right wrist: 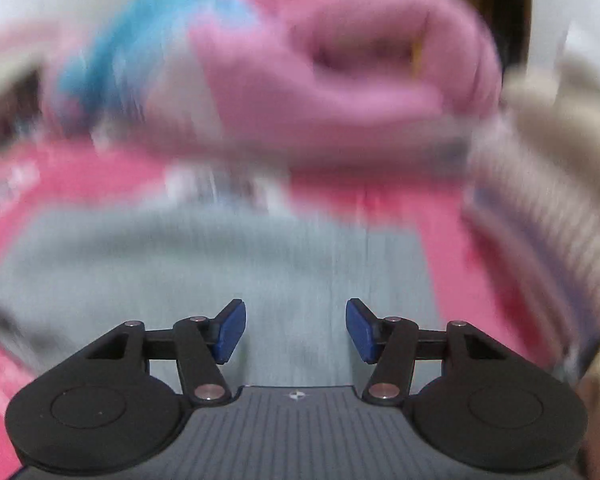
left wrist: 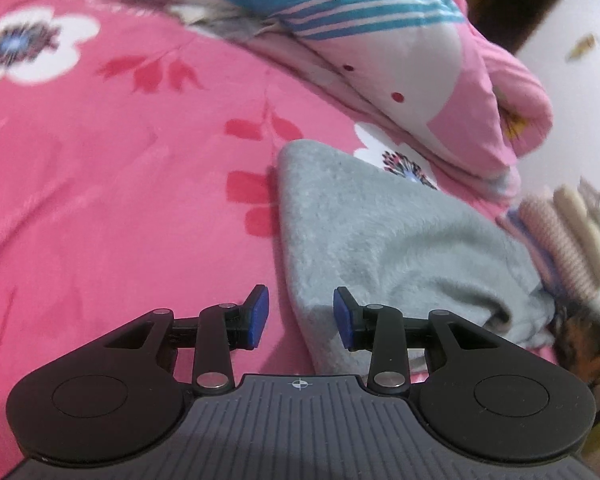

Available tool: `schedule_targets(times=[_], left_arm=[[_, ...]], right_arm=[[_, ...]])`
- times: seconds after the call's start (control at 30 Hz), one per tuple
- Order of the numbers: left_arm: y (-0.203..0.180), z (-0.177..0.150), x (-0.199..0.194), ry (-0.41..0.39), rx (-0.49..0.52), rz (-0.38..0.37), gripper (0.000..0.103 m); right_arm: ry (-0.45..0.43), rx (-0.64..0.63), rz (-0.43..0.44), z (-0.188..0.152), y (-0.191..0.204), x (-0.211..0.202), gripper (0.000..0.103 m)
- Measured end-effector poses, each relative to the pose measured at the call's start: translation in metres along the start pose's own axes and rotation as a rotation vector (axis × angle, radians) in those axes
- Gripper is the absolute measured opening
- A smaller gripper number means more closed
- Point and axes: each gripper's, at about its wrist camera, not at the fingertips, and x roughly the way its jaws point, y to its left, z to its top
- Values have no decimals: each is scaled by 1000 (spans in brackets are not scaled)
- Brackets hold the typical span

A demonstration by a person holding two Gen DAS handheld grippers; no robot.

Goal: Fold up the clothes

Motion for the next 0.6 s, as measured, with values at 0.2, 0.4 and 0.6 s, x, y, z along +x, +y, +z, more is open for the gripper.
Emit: schedule_targets(times=[0.2,0.4,0.6], left_arm=[[17,26,4,11,-168,-73,35],[24,53,48,92,-270,-103,35],[23,68,80,134,-248,-103,35]], right_arm=[[-66,-156,81,-12,67,-23,51],[-198,-365,354,-9,173,-55,60],[-302,-576,577,-11,273,-76,63]])
